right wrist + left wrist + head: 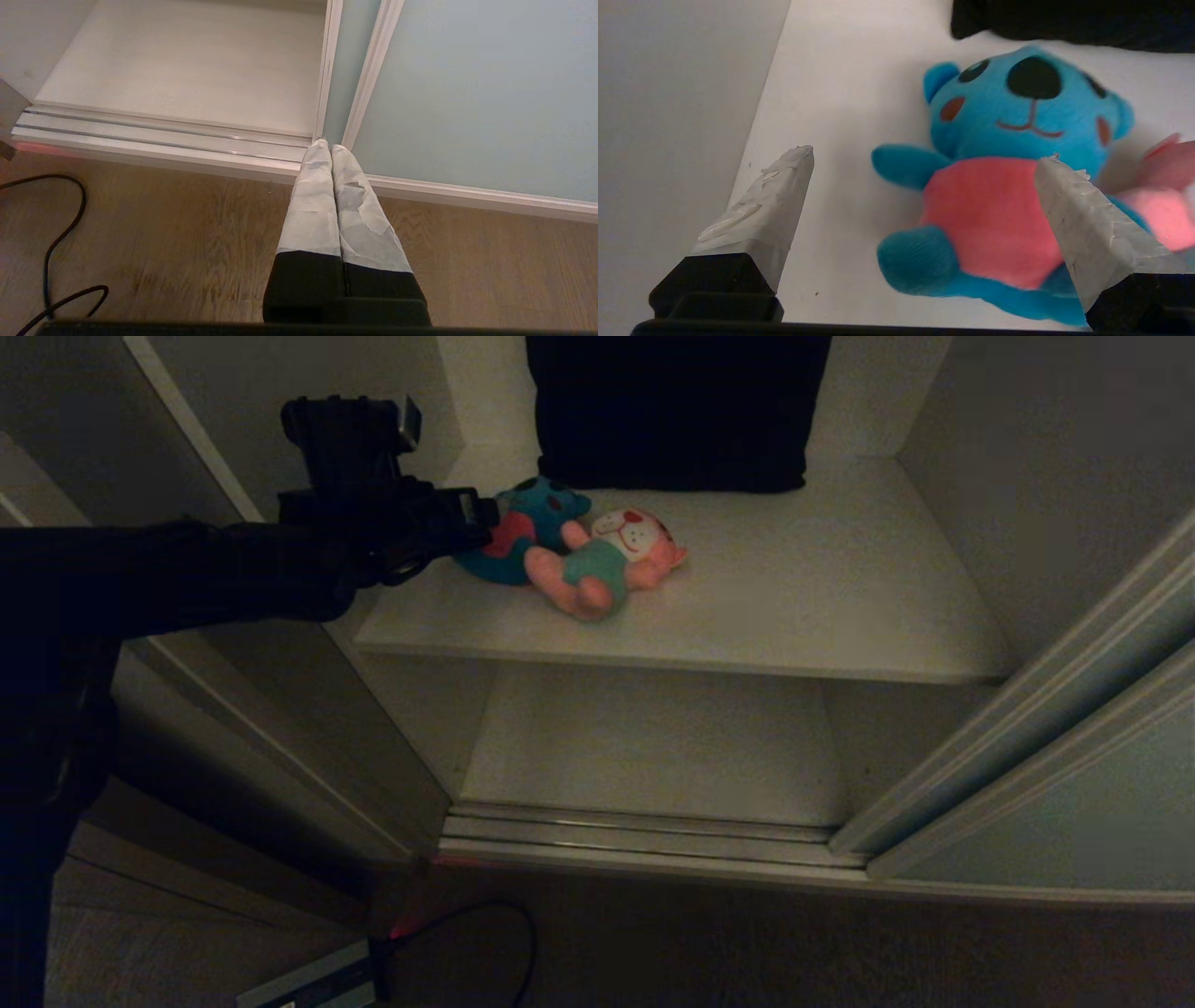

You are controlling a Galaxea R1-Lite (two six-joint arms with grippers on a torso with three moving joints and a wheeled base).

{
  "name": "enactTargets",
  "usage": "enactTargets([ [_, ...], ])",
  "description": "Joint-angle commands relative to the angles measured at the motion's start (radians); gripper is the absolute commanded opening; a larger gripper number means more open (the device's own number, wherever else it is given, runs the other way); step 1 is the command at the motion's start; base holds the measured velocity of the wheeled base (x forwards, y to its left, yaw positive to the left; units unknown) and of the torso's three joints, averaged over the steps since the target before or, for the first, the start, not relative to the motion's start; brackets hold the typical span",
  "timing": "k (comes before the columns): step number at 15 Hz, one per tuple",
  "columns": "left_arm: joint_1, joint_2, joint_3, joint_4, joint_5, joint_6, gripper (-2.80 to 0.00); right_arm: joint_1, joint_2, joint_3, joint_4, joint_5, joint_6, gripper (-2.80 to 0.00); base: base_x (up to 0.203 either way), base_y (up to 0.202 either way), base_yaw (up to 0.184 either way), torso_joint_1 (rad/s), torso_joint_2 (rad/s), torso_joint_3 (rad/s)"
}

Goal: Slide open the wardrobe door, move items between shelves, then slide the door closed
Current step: Place the blue doll on the lower shelf

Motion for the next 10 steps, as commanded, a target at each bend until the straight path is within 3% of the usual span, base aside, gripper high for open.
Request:
enactTargets([
  [1, 0.0, 0.046, 0.0, -0.004, 0.0, -0.013, 0.0, 0.0, 0.0, 0.003, 0.0, 0.0, 0.0, -2.8, 0.0, 0.0, 0.0, 0.0, 0.0, 0.0],
  [6, 0.001, 0.09, -0.003, -0.055, -0.037, -0.178, 0.0, 0.0, 0.0, 0.003, 0.0, 0.0, 0.0, -2.8, 0.0, 0.0, 0.0, 0.0, 0.0, 0.0],
  [10, 0.0, 0.1, -0.003, -0.056, -0.047, -0.186, 0.0, 0.0, 0.0, 0.003, 0.0, 0.0, 0.0, -2.8, 0.0, 0.0, 0.0, 0.0, 0.0, 0.0],
])
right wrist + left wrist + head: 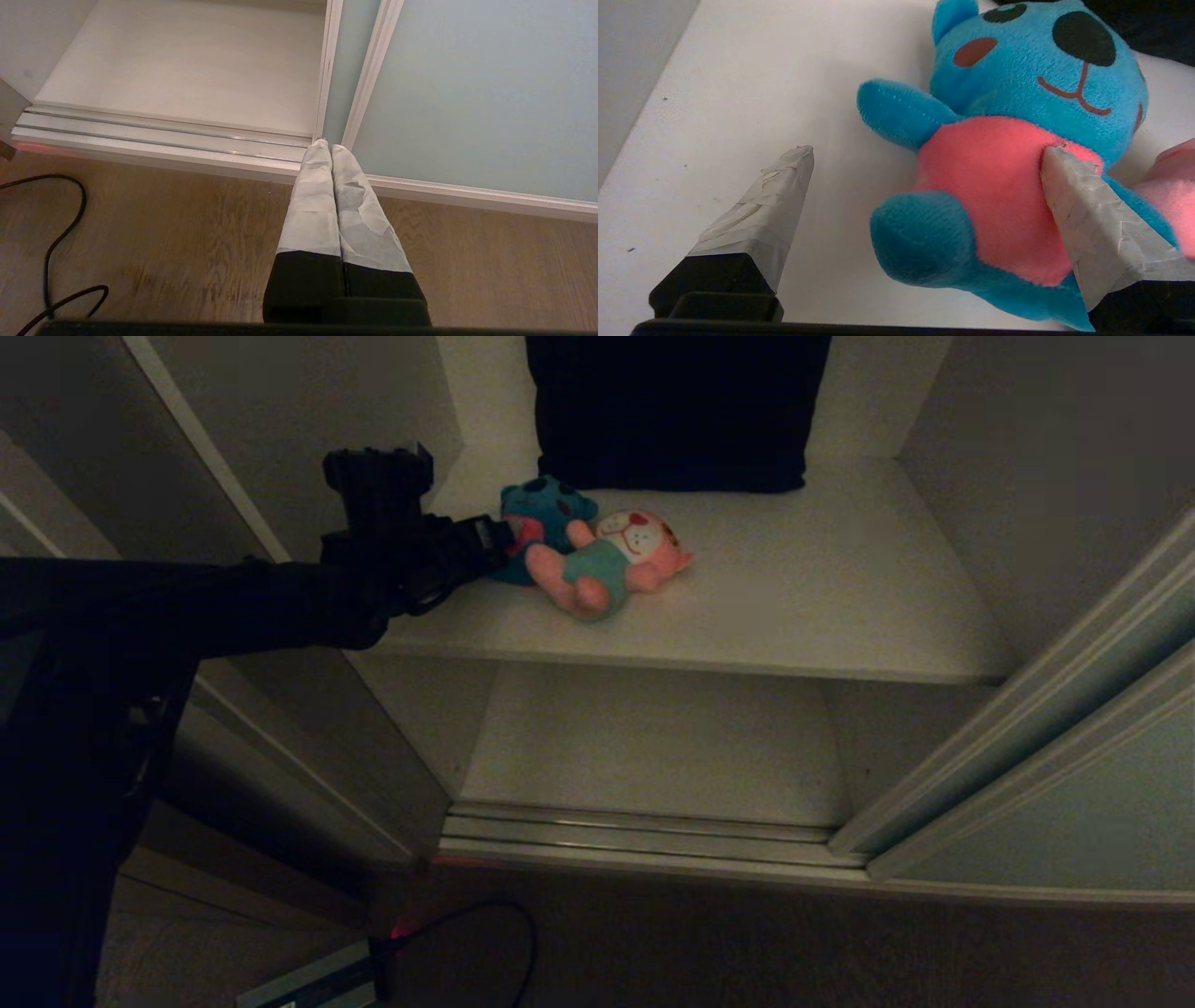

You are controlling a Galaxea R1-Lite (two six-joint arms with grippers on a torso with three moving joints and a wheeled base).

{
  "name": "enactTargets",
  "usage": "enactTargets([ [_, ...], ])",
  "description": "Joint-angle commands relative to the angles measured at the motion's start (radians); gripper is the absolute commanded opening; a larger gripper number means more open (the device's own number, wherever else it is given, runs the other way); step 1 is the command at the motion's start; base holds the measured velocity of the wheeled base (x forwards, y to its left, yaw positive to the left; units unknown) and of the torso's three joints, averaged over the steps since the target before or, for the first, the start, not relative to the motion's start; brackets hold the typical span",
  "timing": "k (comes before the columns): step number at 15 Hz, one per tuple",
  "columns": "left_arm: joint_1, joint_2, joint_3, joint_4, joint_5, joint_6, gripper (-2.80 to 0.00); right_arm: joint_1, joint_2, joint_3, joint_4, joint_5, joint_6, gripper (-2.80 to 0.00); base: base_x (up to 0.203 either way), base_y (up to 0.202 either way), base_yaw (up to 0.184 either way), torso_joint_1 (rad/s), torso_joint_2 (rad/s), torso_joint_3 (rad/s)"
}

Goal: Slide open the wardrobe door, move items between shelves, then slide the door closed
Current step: Place the blue doll on the lower shelf

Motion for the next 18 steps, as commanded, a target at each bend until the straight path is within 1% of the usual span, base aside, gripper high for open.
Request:
enactTargets([
  [1, 0.0, 0.016, 0.001, -0.002, 0.001, -0.002, 0.0, 0.0, 0.0, 0.003, 0.0, 0.0, 0.0, -2.8, 0.0, 0.0, 0.0, 0.0, 0.0, 0.0],
  [3, 0.0, 0.019, 0.001, -0.002, 0.0, -0.013, 0.0, 0.0, 0.0, 0.003, 0.0, 0.001, 0.0, -2.8, 0.0, 0.0, 0.0, 0.0, 0.0, 0.0],
  [4, 0.0, 0.019, 0.001, -0.003, -0.001, -0.02, -2.8, 0.0, 0.0, 0.003, 0.0, 0.001, 0.0, -2.8, 0.0, 0.0, 0.0, 0.0, 0.0, 0.0],
  [14, -0.005, 0.024, -0.001, -0.006, -0.054, -0.02, -2.8, 0.0, 0.0, 0.003, 0.0, 0.0, 0.0, -2.8, 0.0, 0.0, 0.0, 0.0, 0.0, 0.0],
  [18, -0.012, -0.041, 0.001, -0.051, -0.055, -0.028, -2.8, 0.0, 0.0, 0.003, 0.0, 0.0, 0.0, -2.8, 0.0, 0.0, 0.0, 0.0, 0.0, 0.0],
])
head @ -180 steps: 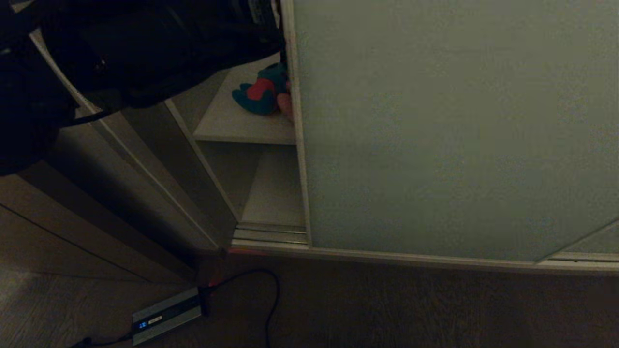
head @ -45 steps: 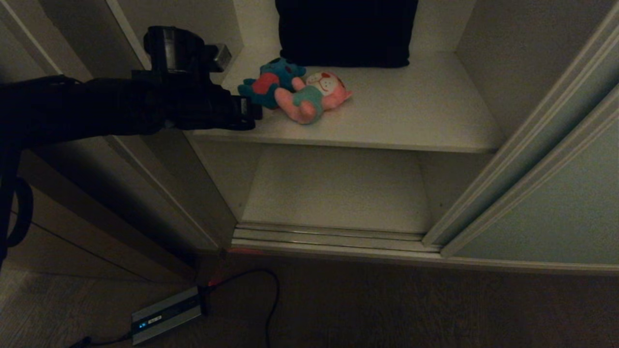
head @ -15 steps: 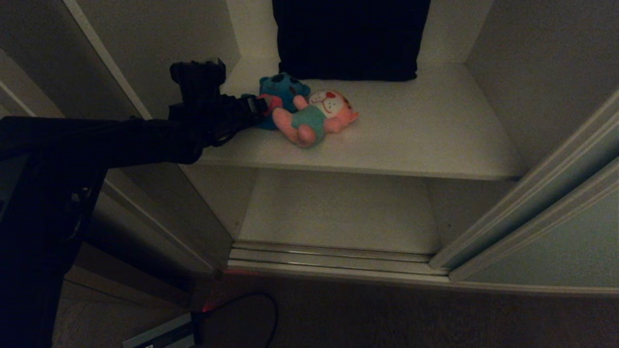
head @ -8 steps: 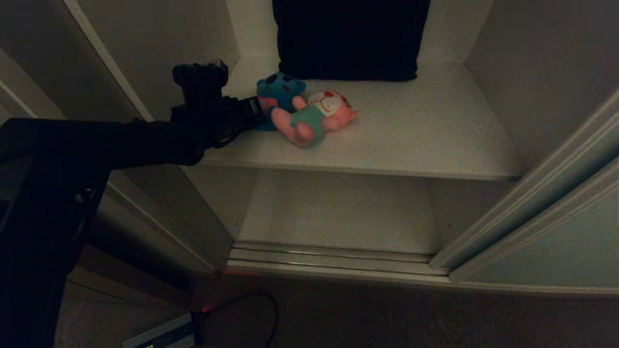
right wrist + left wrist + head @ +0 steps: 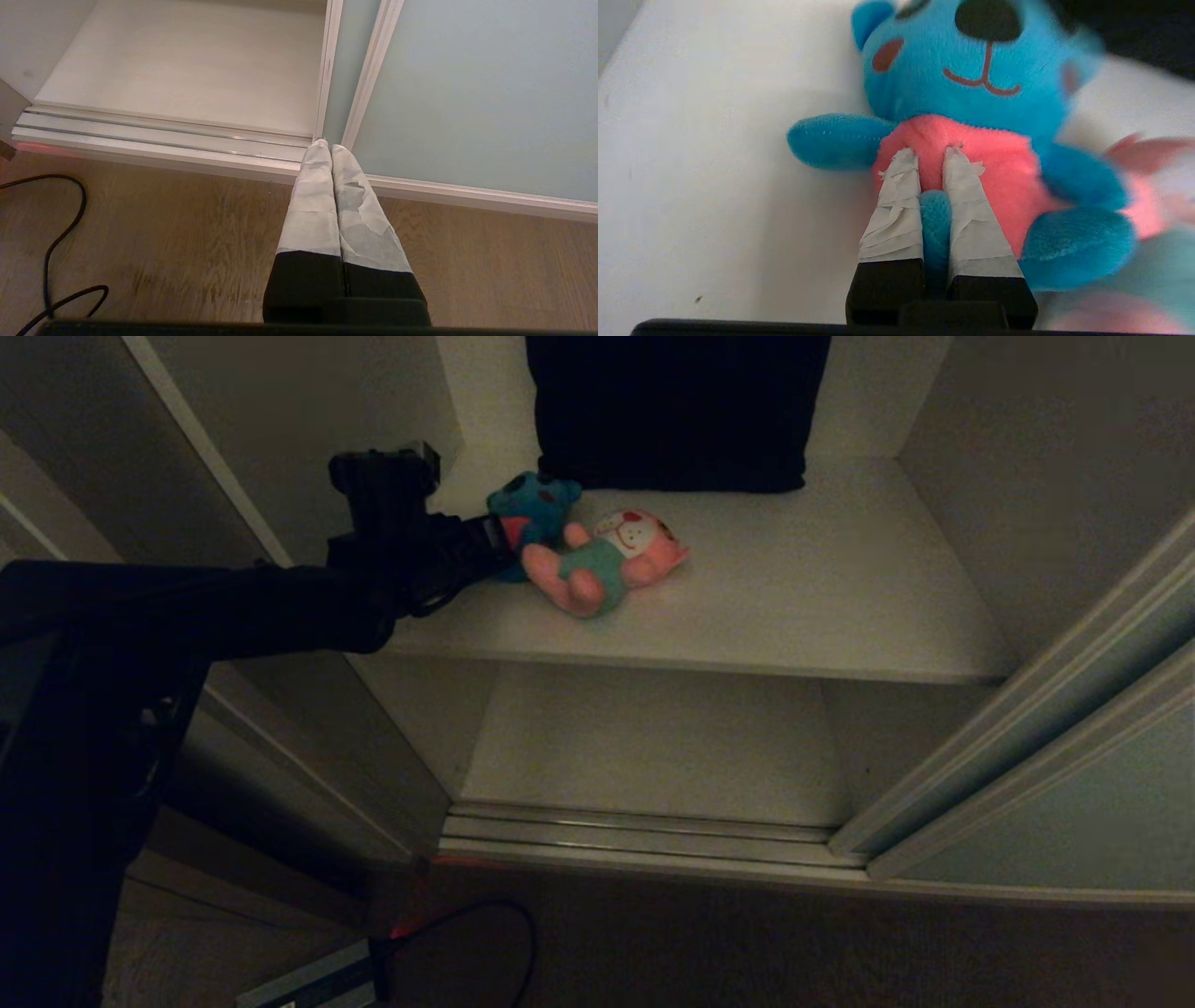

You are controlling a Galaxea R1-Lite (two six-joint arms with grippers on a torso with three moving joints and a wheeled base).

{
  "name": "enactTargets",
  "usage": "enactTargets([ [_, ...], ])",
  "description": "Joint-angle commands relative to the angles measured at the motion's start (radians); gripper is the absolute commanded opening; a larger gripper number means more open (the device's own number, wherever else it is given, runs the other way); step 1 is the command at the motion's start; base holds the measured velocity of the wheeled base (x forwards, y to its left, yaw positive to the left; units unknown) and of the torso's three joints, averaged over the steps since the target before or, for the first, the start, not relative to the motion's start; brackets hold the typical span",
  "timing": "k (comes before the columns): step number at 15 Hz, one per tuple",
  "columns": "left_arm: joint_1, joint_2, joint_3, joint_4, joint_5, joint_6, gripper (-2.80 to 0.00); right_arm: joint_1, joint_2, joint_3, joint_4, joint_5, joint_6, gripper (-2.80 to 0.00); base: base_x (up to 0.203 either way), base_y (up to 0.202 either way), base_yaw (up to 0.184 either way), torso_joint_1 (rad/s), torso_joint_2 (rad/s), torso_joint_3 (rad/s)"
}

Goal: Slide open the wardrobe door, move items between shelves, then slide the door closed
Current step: Place the blue doll on the lower shelf

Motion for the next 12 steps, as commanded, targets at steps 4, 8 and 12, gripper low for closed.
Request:
enactTargets([
  [4, -0.03, -0.13, 0.002, -0.008, 0.002, 0.004, -2.8, 0.0, 0.0, 0.003, 0.0, -0.001, 0.0, -2.8, 0.0, 0.0, 0.0, 0.0, 0.0, 0.0],
  [8, -0.073, -0.229, 0.004, 0.073, 0.044, 0.013, -2.8, 0.0, 0.0, 0.003, 0.0, -0.001, 0.0, -2.8, 0.0, 0.0, 0.0, 0.0, 0.0, 0.0],
  [12, -0.077, -0.315, 0.006, 0.122, 0.082, 0.038, -2.8, 0.0, 0.0, 0.003, 0.0, 0.0, 0.0, -2.8, 0.0, 0.0, 0.0, 0.0, 0.0, 0.0],
])
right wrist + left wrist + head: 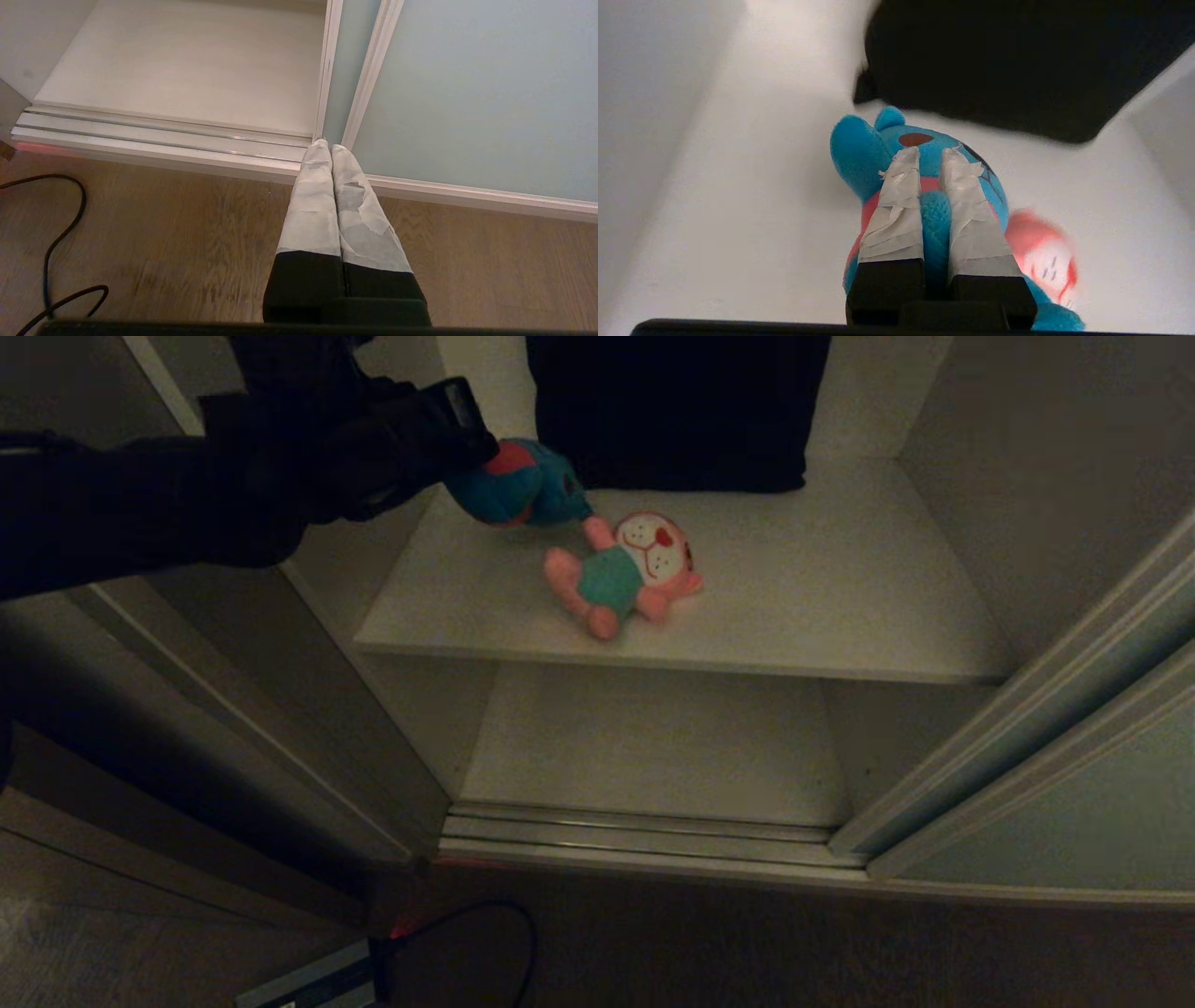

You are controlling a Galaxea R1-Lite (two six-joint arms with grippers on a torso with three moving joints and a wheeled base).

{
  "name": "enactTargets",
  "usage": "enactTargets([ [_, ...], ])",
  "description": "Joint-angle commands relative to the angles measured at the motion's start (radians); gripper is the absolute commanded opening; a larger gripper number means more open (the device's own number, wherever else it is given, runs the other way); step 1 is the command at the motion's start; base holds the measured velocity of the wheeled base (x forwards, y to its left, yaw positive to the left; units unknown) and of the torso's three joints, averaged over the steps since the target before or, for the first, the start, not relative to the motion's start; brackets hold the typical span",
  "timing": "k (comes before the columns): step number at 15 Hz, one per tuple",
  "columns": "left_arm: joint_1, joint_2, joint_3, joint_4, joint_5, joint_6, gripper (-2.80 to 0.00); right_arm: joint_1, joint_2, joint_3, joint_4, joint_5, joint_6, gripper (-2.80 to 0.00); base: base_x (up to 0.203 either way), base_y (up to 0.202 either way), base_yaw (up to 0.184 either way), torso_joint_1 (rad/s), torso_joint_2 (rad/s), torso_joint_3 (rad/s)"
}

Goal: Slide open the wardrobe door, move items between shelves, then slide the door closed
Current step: Place the blue doll on the lower shelf

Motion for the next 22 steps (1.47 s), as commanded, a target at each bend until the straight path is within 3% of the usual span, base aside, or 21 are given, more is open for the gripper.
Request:
enactTargets([
  [1, -0.002, -0.068, 0.0, -0.01, 0.014, 0.054, -2.8, 0.0, 0.0, 0.003, 0.0, 0.0, 0.0, -2.8, 0.0, 0.0, 0.0, 0.0, 0.0, 0.0],
  [4, -0.002, -0.05, 0.0, -0.06, 0.009, 0.198, -2.8, 0.0, 0.0, 0.003, 0.0, 0.0, 0.0, -2.8, 0.0, 0.0, 0.0, 0.0, 0.0, 0.0],
  [7, -0.013, -0.079, 0.0, -0.064, 0.011, 0.216, -2.8, 0.0, 0.0, 0.003, 0.0, 0.0, 0.0, -2.8, 0.0, 0.0, 0.0, 0.0, 0.0, 0.0],
  [9, -0.018, -0.147, 0.002, 0.052, 0.014, 0.2, -2.8, 0.0, 0.0, 0.003, 0.0, 0.0, 0.0, -2.8, 0.0, 0.0, 0.0, 0.0, 0.0, 0.0],
  [13, -0.034, -0.349, 0.033, 0.404, 0.003, 0.16, -2.8, 0.0, 0.0, 0.003, 0.0, 0.0, 0.0, -2.8, 0.0, 0.0, 0.0, 0.0, 0.0, 0.0],
  [16, -0.038, -0.565, 0.187, 0.531, -0.007, 0.165, -2.8, 0.0, 0.0, 0.003, 0.0, 0.0, 0.0, -2.8, 0.0, 0.0, 0.0, 0.0, 0.0, 0.0],
  [18, -0.03, -0.748, 0.346, 0.612, -0.042, 0.209, -2.8, 0.0, 0.0, 0.003, 0.0, 0.0, 0.0, -2.8, 0.0, 0.0, 0.0, 0.0, 0.0, 0.0],
  [20, 0.021, -0.927, 0.536, 0.669, -0.074, 0.257, -2.8, 0.0, 0.0, 0.003, 0.0, 0.0, 0.0, -2.8, 0.0, 0.0, 0.0, 0.0, 0.0, 0.0],
  [22, 0.117, -1.086, 0.693, 0.702, -0.152, 0.283, -2.8, 0.0, 0.0, 0.003, 0.0, 0.0, 0.0, -2.8, 0.0, 0.0, 0.0, 0.0, 0.0, 0.0],
])
